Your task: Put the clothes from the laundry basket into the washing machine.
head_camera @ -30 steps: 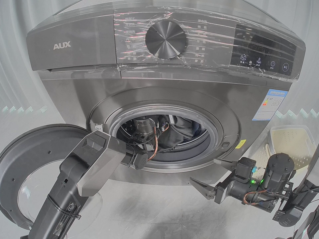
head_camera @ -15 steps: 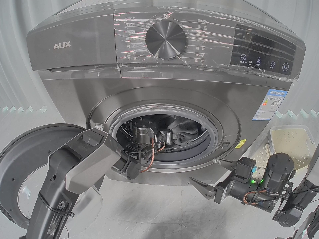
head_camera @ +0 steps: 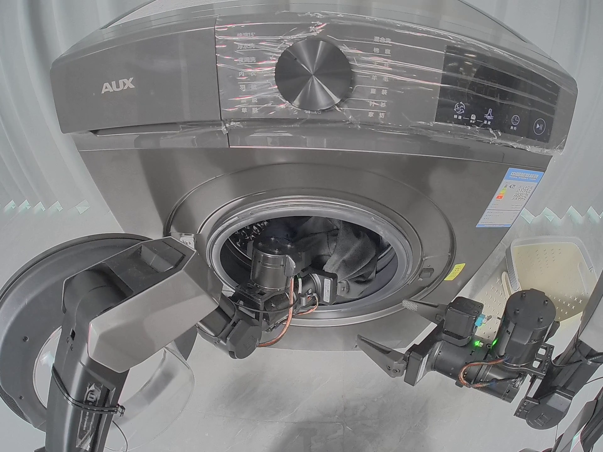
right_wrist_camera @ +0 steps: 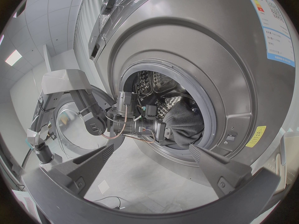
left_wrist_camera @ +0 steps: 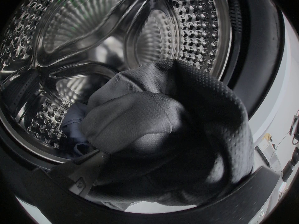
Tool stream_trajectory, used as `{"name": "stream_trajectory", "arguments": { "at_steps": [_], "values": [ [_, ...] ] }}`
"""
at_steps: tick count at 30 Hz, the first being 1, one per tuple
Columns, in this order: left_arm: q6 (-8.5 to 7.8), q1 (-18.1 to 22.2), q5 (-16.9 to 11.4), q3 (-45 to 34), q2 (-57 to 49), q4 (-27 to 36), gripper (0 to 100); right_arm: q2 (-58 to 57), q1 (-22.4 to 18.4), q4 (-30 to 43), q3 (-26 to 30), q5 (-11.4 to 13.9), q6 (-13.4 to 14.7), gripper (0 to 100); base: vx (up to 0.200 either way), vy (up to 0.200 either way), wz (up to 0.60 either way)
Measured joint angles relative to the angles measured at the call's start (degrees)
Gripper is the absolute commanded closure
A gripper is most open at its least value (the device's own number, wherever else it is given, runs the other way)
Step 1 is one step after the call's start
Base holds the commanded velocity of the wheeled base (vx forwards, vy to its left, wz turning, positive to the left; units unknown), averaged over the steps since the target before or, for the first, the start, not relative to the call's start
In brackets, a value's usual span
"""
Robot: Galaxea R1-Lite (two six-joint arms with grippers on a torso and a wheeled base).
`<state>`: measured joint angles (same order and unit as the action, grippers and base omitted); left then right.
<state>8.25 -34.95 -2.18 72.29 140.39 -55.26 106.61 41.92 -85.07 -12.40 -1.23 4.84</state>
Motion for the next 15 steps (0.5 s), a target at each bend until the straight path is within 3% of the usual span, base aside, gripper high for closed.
{"name": "stream_trajectory", "arguments": {
  "at_steps": [9,10,15],
  "values": [
    [-0.02,-1.0,-0.9,4.1,1.3,-0.9,0,0.2,0.0,0.0,0.0,0.0,0.0,0,0.000,0.000,0.00],
    [0.00,-1.1,-0.7,5.3,1.9,-1.0,100,0.3,0.0,0.0,0.0,0.0,0.0,0,0.000,0.000,0.00],
    [0.06,-1.0,1.1,11.6,5.2,-1.3,100,0.5,0.0,0.0,-0.1,0.0,0.1,0,0.000,0.000,0.00]
  ]
}}
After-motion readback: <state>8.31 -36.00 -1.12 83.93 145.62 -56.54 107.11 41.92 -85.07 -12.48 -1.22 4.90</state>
